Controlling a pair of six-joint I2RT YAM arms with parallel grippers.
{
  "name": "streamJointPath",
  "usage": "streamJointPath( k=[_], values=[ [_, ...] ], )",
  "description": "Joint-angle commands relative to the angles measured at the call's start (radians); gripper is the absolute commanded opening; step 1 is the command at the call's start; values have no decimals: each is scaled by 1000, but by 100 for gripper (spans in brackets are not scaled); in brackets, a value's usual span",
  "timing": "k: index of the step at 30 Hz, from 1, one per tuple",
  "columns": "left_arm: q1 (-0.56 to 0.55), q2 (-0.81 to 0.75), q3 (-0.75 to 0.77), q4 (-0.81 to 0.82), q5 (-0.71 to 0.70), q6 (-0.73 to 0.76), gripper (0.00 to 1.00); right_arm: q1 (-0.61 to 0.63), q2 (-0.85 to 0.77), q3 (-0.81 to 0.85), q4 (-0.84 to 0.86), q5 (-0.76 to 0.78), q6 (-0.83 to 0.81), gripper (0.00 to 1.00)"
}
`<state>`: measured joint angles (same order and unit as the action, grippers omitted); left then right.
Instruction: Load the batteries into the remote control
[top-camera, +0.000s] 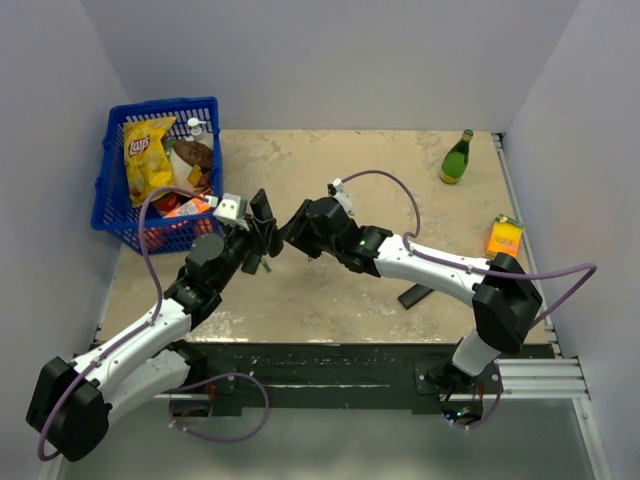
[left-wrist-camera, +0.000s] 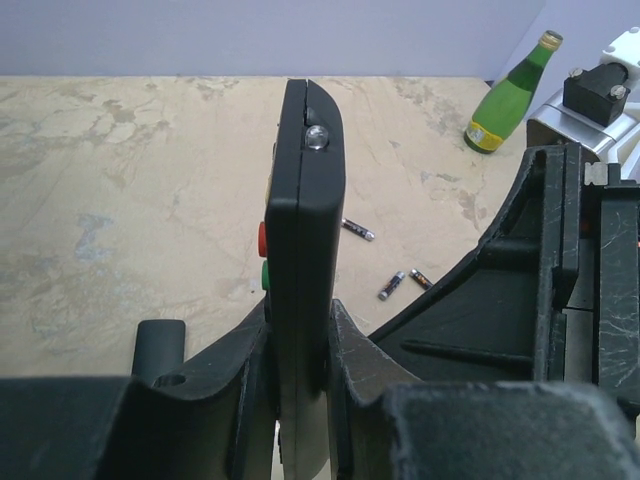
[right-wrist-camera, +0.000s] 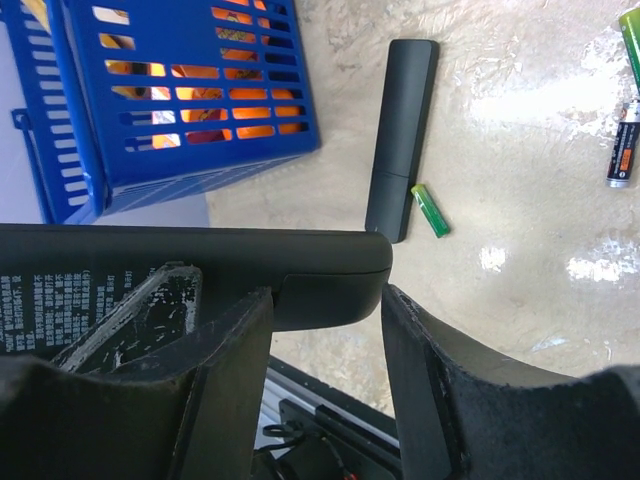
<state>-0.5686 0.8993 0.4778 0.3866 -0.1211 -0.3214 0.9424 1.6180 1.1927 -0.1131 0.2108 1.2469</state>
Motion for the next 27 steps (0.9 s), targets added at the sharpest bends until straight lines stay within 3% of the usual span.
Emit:
streamJointPath(
  k=[1, 15, 27],
  values=[
    [-31, -13, 18, 184, 167, -68, 0, -2, 62, 125, -45, -17, -15, 52],
    [-36, -2, 13, 170, 100, -65, 0, -2, -10, 59, 56, -91, -14, 53],
    [-37, -3, -8, 245, 196, -56, 0, -8, 22, 45, 50, -142, 2, 53]
  ],
)
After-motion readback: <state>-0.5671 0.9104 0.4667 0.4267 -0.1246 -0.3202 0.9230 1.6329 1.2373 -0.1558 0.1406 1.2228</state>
